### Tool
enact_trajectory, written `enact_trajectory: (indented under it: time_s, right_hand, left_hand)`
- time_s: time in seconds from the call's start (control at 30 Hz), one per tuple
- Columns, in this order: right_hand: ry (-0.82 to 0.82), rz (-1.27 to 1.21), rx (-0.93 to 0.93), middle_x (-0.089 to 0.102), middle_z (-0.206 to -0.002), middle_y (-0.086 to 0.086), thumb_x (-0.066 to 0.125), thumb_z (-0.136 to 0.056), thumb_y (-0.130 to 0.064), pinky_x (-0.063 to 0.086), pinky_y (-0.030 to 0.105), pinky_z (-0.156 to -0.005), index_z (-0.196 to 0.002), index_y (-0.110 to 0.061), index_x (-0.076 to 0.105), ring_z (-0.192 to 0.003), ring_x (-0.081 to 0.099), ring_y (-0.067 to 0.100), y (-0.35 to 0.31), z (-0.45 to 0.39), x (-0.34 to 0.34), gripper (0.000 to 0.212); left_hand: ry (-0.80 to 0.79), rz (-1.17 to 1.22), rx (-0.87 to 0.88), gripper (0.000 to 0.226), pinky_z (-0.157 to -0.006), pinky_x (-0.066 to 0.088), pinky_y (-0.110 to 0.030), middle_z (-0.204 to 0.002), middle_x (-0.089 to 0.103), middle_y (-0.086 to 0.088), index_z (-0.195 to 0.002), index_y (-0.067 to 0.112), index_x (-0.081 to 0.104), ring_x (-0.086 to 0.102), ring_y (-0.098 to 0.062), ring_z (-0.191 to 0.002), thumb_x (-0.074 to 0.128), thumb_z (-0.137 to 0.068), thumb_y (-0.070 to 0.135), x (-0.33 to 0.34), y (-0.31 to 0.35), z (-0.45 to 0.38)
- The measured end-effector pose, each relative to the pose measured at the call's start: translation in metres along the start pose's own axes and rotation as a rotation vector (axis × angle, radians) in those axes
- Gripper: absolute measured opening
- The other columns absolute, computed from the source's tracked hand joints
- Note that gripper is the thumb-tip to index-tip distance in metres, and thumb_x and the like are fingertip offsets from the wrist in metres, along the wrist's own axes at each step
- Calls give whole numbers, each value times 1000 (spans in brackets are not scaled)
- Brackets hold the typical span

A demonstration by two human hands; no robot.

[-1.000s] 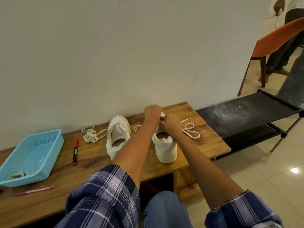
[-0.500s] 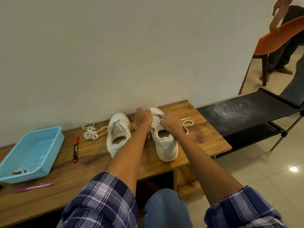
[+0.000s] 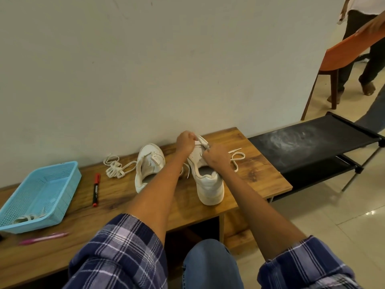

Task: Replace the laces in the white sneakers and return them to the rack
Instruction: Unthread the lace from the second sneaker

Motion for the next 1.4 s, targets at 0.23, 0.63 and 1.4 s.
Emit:
enact_trajectory:
  time_s: [0.23,0.63,1.4]
  right_hand:
    - [7,-35,6,65,-100,17,44,-87,-16,40,34,-71,-97,-2,61,-82,54,28,1,-1,1,24]
    - [-28,-12,17,65,-103,14,43,-89,-22,44,35,-76,-105,-6,60,-94,59,31,-1,0,4,28]
    - [-24,-28,0,67,-96,16,42,-90,-21,45,34,-70,-94,-4,62,-85,61,30,0,-5,4,27]
  left_hand:
    - [104,325,-240,30,-54,34,-27,-69,54,-3,-75,7,56,51,-21,-74,44,-94,26,4,-12,8]
    - [-238,-808,142,28,-86,45,-30,-118,62,-11,-114,8,62,59,-26,-108,60,-91,23,17,20,-7]
    - [-308,-868,247,25,-90,45,-30,-121,58,-15,-115,1,57,57,-27,-111,51,-91,6,26,40,11]
Point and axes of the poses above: each hand's wrist, its own z-axis away from the middle knuckle, its own x-axis out of the palm, y = z × x, the point moved 6 cm from there along -z, towards the middle knuckle
